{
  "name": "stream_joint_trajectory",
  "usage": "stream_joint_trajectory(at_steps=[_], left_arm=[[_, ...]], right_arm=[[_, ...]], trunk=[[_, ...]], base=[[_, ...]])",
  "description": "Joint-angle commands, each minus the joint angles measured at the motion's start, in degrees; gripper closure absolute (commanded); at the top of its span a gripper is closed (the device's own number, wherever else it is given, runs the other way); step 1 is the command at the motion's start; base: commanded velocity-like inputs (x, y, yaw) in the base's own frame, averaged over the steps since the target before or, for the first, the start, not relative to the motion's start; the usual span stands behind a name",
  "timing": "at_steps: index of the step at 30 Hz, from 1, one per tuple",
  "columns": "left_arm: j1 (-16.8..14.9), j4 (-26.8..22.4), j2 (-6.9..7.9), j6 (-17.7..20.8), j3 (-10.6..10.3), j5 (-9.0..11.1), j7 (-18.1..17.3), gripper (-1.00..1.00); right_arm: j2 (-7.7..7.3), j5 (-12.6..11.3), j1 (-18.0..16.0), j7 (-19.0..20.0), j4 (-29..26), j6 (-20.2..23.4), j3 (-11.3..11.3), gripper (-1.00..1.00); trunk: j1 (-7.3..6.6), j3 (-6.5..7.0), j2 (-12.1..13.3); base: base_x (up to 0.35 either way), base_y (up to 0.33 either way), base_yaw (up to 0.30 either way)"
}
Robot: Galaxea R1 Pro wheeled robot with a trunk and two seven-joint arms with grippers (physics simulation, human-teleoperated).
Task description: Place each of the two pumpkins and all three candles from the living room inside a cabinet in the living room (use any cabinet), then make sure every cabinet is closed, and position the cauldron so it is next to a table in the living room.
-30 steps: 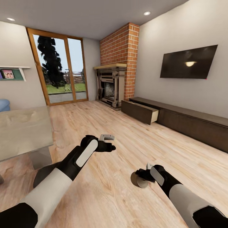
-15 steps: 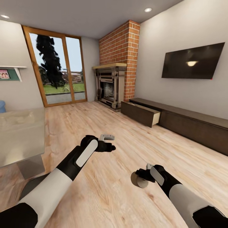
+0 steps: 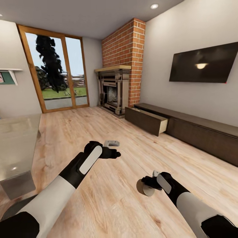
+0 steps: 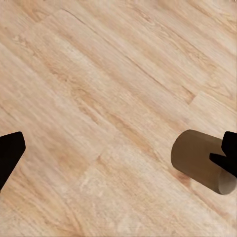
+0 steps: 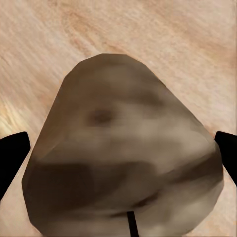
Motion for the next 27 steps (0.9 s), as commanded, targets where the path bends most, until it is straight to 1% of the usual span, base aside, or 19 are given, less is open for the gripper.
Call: stream_joint_trajectory(at_steps=[1, 13, 27], left_arm=[[-0.05, -0.03, 0.00, 0.09, -0.07, 0.59, 0.60, -1.00], [-0.05, -0.02, -0.02, 0.09, -0.07, 0.59, 0.60, -1.00], [-0.05, 0.09, -0.02, 0.09, -0.07, 0.59, 0.60, -1.00]], right_arm=[[-0.06, -0.66, -0.03, -0.48, -0.16, 0.15, 0.40, 1.00], [-0.04, -0.66, -0.03, -0.48, -0.17, 0.14, 0.40, 1.00], [-0.04, -0.66, -0.03, -0.44, -0.17, 0.14, 0.48, 1.00]], trunk=[[0.02, -0.06, -0.03], [0.02, -0.06, -0.03], [0.02, -0.06, -0.03]], base=[[0.326, -0.123, 0.000], [0.310, -0.150, 0.000], [0.263, -0.212, 0.000]])
